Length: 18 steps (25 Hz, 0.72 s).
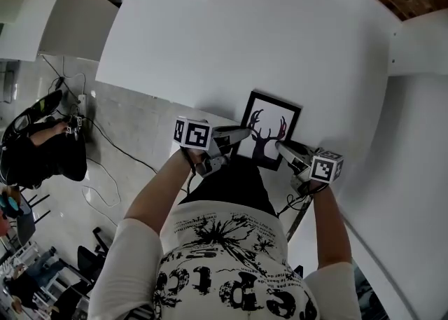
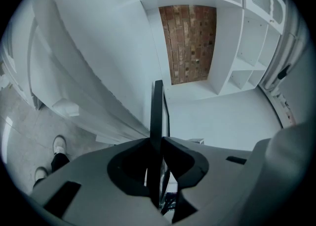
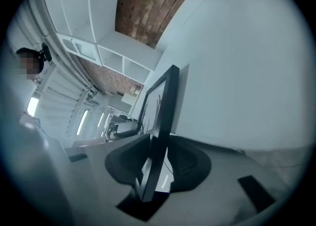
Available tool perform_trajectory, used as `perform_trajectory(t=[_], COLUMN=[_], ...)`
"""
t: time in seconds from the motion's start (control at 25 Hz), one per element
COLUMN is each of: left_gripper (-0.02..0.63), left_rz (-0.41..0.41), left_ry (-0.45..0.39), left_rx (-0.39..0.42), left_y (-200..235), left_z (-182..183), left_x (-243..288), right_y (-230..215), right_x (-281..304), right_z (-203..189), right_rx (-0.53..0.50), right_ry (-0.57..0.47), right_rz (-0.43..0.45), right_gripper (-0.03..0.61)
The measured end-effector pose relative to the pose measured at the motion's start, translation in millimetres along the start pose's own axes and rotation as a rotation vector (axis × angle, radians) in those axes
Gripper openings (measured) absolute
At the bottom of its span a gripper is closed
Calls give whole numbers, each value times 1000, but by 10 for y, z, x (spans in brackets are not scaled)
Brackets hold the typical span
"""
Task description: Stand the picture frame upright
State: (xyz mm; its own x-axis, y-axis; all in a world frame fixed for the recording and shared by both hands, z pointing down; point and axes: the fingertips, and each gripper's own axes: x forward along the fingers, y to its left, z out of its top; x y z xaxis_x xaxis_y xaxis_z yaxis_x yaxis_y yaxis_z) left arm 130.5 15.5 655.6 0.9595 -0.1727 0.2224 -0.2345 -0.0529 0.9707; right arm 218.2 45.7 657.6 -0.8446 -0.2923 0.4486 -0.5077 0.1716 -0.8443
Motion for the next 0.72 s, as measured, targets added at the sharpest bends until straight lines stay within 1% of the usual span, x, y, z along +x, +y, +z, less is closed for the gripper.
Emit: perform_trajectory(t=[0.12, 0.2, 0.36, 0.44, 0.56, 0.72], left_gripper=[81, 81, 80, 80, 80, 81], left_rz=[14, 1, -32, -40, -51, -43], left_ry=[2, -5, -12, -34, -87, -155], left_rx=[-5, -4, 52, 93, 139, 197], left_y=[-25, -123, -443, -576, -750, -973], left_z=[1, 11, -34, 66, 463, 1358], left_x=[-24, -66, -251, -375, -542, -712], right_y=[15, 107, 473, 644, 875, 1120], right_x=[-8, -35, -103, -60, 89, 387], right_z=[-6, 37, 90, 206, 619, 1507], right_rx=[-29, -36, -96, -149, -224, -303], right_ry=[31, 33, 36, 28, 21, 23], right_rz=[-13, 14, 37, 40, 52, 76], right_gripper=[117, 116, 114, 115, 115, 115])
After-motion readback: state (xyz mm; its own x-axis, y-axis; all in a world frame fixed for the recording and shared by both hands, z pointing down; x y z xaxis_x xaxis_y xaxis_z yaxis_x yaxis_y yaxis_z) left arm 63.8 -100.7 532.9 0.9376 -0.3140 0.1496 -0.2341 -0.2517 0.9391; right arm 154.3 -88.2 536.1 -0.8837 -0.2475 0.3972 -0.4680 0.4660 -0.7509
